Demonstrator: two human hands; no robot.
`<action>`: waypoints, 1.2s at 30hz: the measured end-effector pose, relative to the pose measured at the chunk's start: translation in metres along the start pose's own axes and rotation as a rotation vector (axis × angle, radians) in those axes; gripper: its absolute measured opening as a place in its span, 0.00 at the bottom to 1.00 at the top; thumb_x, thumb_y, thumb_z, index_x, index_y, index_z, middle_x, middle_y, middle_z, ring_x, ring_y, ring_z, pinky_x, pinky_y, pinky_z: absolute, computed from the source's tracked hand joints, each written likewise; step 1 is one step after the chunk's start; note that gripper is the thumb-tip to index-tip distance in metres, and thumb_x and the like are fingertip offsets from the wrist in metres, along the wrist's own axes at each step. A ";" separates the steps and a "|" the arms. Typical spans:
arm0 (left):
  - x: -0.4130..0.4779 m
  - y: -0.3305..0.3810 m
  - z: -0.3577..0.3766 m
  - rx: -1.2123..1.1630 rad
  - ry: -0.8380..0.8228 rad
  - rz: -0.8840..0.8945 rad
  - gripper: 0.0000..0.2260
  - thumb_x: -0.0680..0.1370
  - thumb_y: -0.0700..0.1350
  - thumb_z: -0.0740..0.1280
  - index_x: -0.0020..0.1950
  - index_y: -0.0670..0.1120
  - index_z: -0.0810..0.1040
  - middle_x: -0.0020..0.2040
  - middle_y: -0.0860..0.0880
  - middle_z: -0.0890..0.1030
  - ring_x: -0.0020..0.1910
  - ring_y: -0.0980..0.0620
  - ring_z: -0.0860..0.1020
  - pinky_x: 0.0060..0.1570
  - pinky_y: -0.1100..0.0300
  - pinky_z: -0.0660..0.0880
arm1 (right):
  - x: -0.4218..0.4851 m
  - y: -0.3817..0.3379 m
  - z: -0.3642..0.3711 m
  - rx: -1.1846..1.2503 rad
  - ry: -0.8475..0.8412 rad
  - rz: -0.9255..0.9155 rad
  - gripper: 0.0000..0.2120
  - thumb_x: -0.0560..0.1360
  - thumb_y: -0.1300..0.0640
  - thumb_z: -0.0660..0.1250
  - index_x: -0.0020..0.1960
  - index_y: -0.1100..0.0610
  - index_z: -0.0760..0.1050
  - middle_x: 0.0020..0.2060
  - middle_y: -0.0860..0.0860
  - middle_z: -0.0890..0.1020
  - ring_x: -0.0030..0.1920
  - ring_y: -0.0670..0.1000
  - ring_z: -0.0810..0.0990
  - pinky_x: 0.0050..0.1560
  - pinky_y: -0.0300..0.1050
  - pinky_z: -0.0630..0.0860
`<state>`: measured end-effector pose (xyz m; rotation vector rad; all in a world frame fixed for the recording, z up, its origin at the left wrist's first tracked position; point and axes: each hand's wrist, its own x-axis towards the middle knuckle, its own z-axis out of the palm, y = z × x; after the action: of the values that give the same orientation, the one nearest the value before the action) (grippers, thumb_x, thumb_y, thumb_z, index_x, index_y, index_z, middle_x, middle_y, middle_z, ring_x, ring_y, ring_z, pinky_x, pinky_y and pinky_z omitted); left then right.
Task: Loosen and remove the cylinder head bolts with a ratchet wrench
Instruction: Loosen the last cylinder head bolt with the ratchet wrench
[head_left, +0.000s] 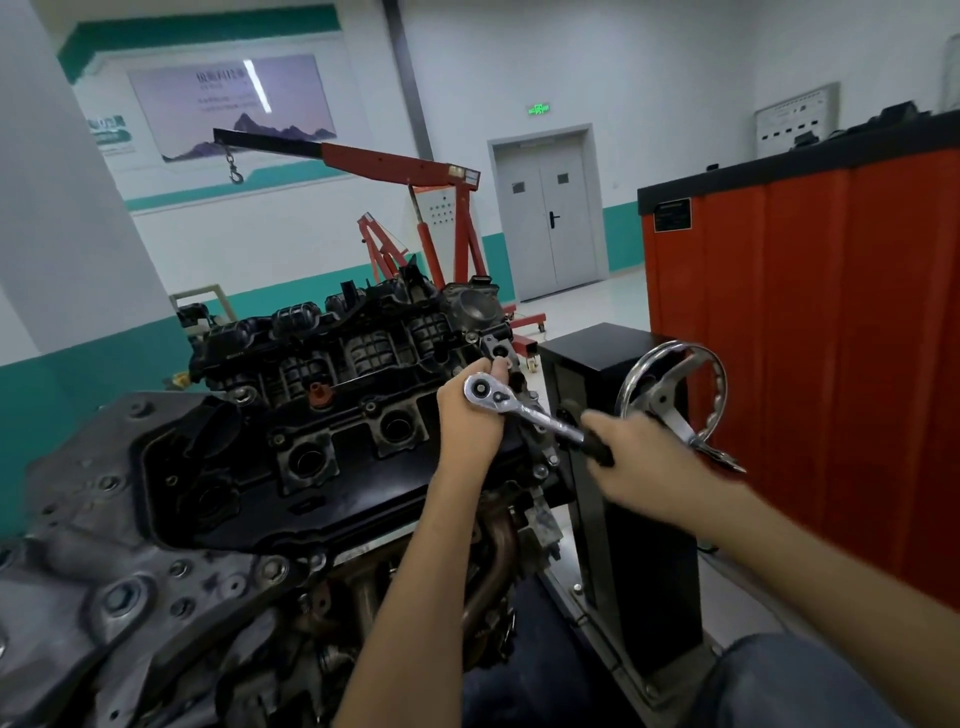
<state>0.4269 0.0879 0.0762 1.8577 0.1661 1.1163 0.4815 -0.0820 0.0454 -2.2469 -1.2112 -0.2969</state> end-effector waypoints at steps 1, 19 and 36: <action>-0.002 0.000 0.004 -0.016 0.008 0.009 0.23 0.81 0.40 0.64 0.29 0.48 0.59 0.23 0.56 0.62 0.26 0.58 0.59 0.31 0.63 0.59 | -0.012 -0.007 0.017 0.181 0.003 0.071 0.09 0.73 0.61 0.66 0.41 0.52 0.67 0.32 0.49 0.74 0.29 0.45 0.73 0.28 0.36 0.67; 0.009 -0.005 -0.005 0.115 -0.142 0.165 0.26 0.77 0.36 0.67 0.25 0.53 0.61 0.22 0.56 0.64 0.25 0.59 0.60 0.29 0.67 0.57 | 0.044 0.016 -0.058 -0.401 -0.081 -0.196 0.05 0.76 0.57 0.63 0.51 0.53 0.72 0.30 0.44 0.71 0.28 0.41 0.70 0.27 0.33 0.61; 0.007 -0.008 -0.002 0.092 -0.106 0.143 0.26 0.79 0.37 0.66 0.26 0.52 0.59 0.22 0.56 0.62 0.25 0.58 0.60 0.28 0.68 0.58 | -0.016 -0.008 0.028 0.406 -0.083 0.049 0.09 0.72 0.65 0.66 0.48 0.53 0.74 0.32 0.47 0.75 0.27 0.40 0.74 0.26 0.34 0.68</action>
<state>0.4321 0.0967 0.0749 2.0321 0.0240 1.1191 0.4641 -0.0742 0.0184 -1.9456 -1.1380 0.0599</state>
